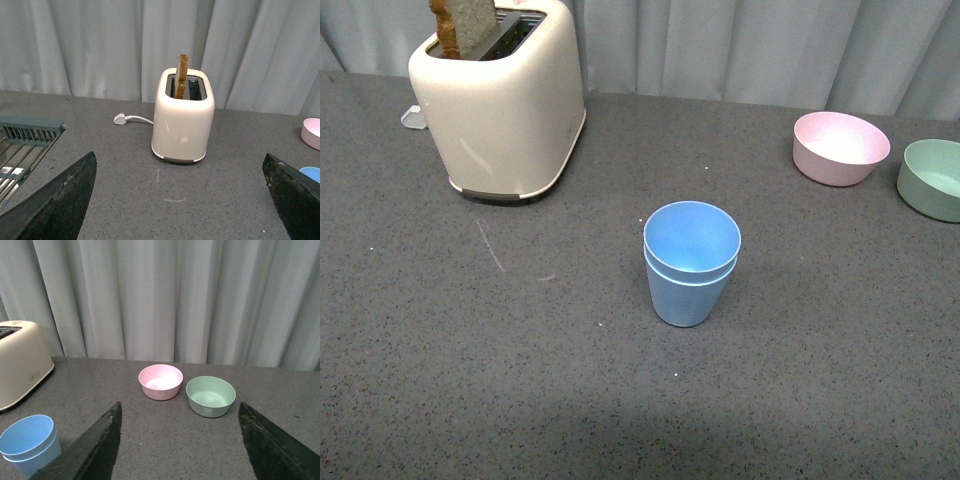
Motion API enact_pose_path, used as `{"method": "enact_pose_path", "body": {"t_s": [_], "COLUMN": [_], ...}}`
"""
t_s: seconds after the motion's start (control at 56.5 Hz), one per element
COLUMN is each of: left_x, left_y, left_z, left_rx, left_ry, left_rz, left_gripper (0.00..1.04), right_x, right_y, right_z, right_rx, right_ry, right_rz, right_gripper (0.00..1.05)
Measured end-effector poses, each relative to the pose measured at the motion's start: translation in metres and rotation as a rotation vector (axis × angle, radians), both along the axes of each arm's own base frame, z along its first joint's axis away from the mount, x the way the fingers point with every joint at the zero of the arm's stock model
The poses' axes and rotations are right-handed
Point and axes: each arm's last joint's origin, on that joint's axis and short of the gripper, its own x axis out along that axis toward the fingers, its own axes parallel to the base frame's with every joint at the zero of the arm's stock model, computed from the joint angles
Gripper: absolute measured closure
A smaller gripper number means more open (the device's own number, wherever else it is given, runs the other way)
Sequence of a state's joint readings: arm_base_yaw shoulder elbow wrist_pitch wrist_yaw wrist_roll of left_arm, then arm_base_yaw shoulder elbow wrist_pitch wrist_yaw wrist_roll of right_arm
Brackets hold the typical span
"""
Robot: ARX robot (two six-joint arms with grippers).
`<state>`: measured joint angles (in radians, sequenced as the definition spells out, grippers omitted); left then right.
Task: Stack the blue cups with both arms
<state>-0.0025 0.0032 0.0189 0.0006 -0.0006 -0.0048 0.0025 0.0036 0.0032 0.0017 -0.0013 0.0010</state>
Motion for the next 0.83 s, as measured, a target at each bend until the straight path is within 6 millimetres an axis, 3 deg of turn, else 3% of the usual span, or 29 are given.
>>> {"method": "enact_pose_path", "body": {"t_s": [0.177, 0.832], "left_x": [0.0, 0.0], "left_y": [0.0, 0.0], "left_z": [0.0, 0.0], "left_rx": [0.0, 0.0], "left_ry": [0.0, 0.0], "left_rz": [0.0, 0.0], "left_gripper": [0.07, 0.07], "right_x": [0.0, 0.0], "right_y": [0.0, 0.0], "right_z": [0.0, 0.0], "right_rx": [0.002, 0.001], "right_ry": [0.0, 0.0], "right_rz": [0.0, 0.0], "right_gripper": [0.08, 0.1]}}
